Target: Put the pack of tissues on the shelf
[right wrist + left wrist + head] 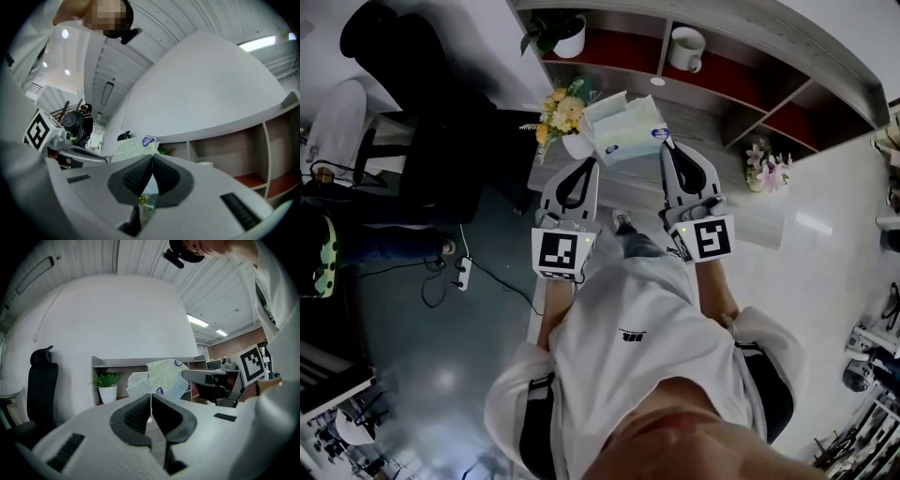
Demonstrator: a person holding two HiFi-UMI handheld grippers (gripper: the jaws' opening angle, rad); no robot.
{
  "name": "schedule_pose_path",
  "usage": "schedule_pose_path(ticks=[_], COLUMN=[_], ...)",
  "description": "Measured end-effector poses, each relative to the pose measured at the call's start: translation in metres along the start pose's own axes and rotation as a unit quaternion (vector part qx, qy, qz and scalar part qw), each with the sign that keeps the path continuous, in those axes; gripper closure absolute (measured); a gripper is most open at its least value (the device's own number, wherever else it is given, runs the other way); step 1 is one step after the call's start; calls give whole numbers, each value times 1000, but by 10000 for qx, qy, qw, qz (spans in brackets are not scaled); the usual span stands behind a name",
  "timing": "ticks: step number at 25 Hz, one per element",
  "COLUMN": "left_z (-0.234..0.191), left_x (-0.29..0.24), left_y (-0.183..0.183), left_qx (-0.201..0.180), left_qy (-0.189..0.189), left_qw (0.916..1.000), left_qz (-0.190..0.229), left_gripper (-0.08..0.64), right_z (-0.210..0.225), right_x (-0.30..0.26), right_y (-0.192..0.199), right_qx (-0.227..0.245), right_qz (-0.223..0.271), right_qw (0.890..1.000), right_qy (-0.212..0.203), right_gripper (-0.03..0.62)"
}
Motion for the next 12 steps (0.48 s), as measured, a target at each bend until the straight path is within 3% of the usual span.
schedule_pose_path(ticks=[12], left_z=[-36], left_x=[-57], left_y=[1], left_qx=[65], left_qy=[128], left_qw=[9999], left_qz=[-82], left_gripper=[528], right_z=[26], right_x=[-58], right_y=[23], right_qx=[-39], right_qz=[-109], right_qw=[9999], right_qy=[26], right_gripper=[566])
Point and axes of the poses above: the fingertips, and each gripper's own axes: x backward along the fingers, z to its right, y out of its underside, the point moved 2 cm from there along x, backward along the fingers, and after that the axes turned 6 degrees about x, right-handed, at the moved point
